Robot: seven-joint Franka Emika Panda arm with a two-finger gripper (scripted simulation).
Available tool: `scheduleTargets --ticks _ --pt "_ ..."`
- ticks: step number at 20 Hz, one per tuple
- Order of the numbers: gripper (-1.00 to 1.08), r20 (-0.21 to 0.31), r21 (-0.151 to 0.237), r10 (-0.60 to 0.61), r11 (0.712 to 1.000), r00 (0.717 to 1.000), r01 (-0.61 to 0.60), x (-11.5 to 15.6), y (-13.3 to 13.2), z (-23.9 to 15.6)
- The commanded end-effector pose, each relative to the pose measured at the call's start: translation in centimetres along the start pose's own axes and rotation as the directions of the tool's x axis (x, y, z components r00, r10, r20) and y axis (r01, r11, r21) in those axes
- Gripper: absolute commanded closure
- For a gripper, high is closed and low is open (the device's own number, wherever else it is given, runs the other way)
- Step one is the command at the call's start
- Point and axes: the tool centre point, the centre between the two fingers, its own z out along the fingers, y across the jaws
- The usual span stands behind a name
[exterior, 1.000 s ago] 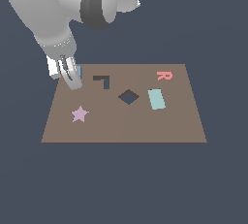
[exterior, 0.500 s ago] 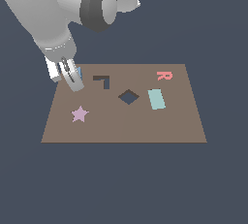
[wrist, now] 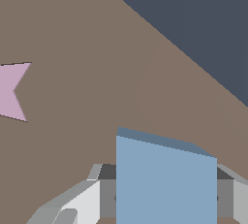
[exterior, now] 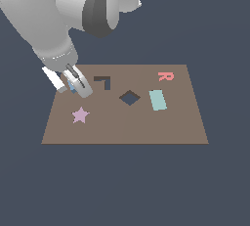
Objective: Insert a designated object into the corresponding slot on a board.
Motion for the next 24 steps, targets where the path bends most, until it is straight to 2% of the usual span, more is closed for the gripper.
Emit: scheduleTargets --ticks 1,4,6,8,11,13,16,24 --pt "1.08 -0.001 0.000 -0.094 0.996 0.996 0.094 0.3 -1.1 -0.1" --pt "1.08 -0.001 0.000 -0.223 0.975 0.975 0.223 0.6 -2.8 -0.1" --pt "1.08 -0.001 0.000 -0.317 0.948 0.948 0.317 0.7 -4.0 -0.2" --pt "1.08 -0.001 0.000 -0.416 0.909 0.909 0.416 0.6 -5.4 -0.3" --pt "1.08 -0.001 0.000 -0.558 0.830 0.830 0.558 0.2 -7.4 -0.3" --pt "1.08 -0.001 0.000 -0.645 0.764 0.764 0.645 -0.2 -8.7 -0.4" --pt "1.08 -0.002 0.000 -0.760 0.650 0.650 0.760 -1.2 -10.6 -0.5" --pt "1.08 -0.001 -0.001 -0.955 0.296 0.296 0.955 -4.8 -14.3 -0.7"
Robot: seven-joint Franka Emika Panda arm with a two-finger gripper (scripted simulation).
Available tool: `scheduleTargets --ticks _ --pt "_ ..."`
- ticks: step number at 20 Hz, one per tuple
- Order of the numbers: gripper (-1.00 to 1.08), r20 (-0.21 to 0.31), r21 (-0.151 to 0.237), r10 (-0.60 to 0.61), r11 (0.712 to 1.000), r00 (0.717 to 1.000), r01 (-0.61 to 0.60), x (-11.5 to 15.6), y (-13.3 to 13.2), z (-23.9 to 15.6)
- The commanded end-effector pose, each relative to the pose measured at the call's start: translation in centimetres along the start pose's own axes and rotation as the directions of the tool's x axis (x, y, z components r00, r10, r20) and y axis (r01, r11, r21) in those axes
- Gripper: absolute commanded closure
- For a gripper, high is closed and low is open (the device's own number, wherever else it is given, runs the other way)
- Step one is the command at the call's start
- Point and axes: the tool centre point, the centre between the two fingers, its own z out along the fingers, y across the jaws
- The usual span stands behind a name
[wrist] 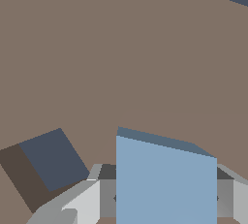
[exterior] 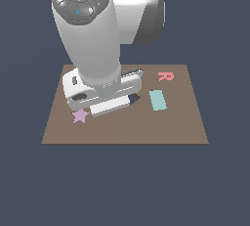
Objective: Insert a designated object into the corresponding slot on a board.
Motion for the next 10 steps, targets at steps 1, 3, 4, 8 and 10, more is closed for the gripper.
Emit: scheduleTargets --ticks 1,3,4,8,10 --pt "1.08 0.000 0.000 -0.119 0.993 0.993 0.119 0.4 -1.4 -0.1" --pt "1.08 0.000 0.000 -0.199 0.980 0.980 0.199 0.5 -2.5 -0.1" --pt "1.08 0.000 0.000 -0.236 0.972 0.972 0.236 0.5 -3.0 -0.1" --pt "1.08 0.000 0.000 -0.362 0.932 0.932 0.362 0.5 -4.7 -0.2" --pt "1.08 0.000 0.000 -0.411 0.911 0.911 0.411 0.4 -5.4 -0.2"
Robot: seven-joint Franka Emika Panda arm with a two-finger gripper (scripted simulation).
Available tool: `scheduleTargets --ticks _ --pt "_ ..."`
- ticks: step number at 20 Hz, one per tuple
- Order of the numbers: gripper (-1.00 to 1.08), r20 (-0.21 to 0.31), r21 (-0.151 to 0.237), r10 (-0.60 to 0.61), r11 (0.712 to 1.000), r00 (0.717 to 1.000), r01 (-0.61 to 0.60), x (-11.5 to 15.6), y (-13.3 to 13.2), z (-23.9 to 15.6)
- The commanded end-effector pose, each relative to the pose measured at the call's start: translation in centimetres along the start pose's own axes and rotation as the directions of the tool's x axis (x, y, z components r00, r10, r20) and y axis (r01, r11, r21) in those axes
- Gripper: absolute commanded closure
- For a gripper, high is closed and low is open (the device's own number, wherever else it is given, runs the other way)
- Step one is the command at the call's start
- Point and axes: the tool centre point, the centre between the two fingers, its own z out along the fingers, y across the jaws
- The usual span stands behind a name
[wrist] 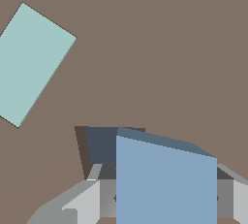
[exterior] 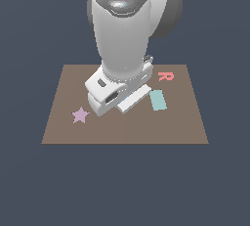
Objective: Insert a designated object into the corresponding slot on a board.
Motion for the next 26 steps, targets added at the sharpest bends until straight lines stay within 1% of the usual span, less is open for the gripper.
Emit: scheduleTargets --ticks 1,5,9,15,21,22,26 --pt "1.08 0.000 0.000 -0.068 0.998 0.998 0.068 0.2 -0.8 0.0" --pt "1.08 0.000 0.000 -0.144 0.990 0.990 0.144 0.3 -1.8 -0.1" --pt "1.08 0.000 0.000 -0.188 0.982 0.982 0.188 0.3 -2.4 -0.1" --pt "1.08 0.001 0.001 -0.196 0.981 0.981 0.196 0.3 -2.5 0.0" --pt "1.08 0.001 0.000 -0.201 0.980 0.980 0.201 0.3 -2.5 0.9" --pt "-0.92 0.001 0.000 -0.201 0.980 0.980 0.201 0.3 -2.5 0.9" --pt "-0.92 0.001 0.000 -0.201 0.980 0.980 0.201 0.3 -2.5 0.9"
